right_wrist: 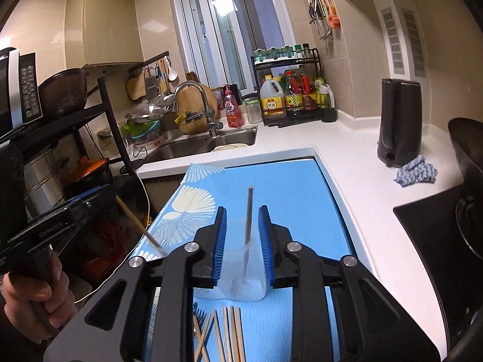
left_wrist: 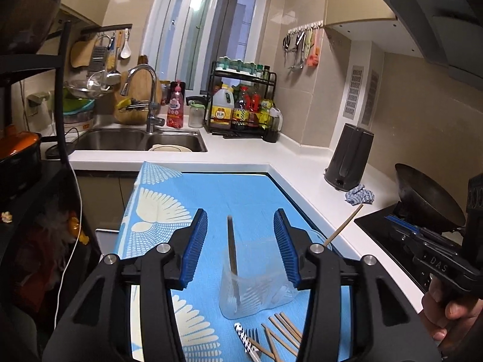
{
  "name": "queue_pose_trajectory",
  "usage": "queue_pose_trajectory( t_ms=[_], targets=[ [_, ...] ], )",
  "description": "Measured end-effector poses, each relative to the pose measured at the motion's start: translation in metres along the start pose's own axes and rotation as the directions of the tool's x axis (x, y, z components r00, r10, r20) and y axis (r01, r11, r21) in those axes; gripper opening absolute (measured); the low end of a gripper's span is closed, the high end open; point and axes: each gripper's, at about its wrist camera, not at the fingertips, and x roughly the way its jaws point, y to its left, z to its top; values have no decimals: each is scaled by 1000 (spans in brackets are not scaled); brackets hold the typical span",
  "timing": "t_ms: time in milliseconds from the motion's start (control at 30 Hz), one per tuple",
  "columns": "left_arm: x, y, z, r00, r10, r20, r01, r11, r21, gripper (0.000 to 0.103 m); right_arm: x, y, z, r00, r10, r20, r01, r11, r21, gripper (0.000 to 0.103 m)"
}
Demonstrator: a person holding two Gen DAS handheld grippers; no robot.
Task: Organize utensils
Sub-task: 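Lower both chopsticks into the container and open both tools, then grasp another wooden chopstick with the right tool while the left tool moves to the fork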
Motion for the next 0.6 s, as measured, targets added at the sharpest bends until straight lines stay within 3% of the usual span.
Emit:
queue_pose_trajectory(
  t_ms=[167,333,600],
  targets=[
    [-32,6,-24,999,34,29,-33,999,-35,45,-23,0,-29,1000,4,-17,-4,1000,-11,25],
    [-49,5,-71,998,61,-3,-61,997,-44,45,-43,3,-72,999,-5,-39,3,999,-36,25],
    [-67,-18,-166,996,83,-15,-83,997,1,26,-65,-5,-153,998,-24,-54,22,999,-26,25]
  ],
)
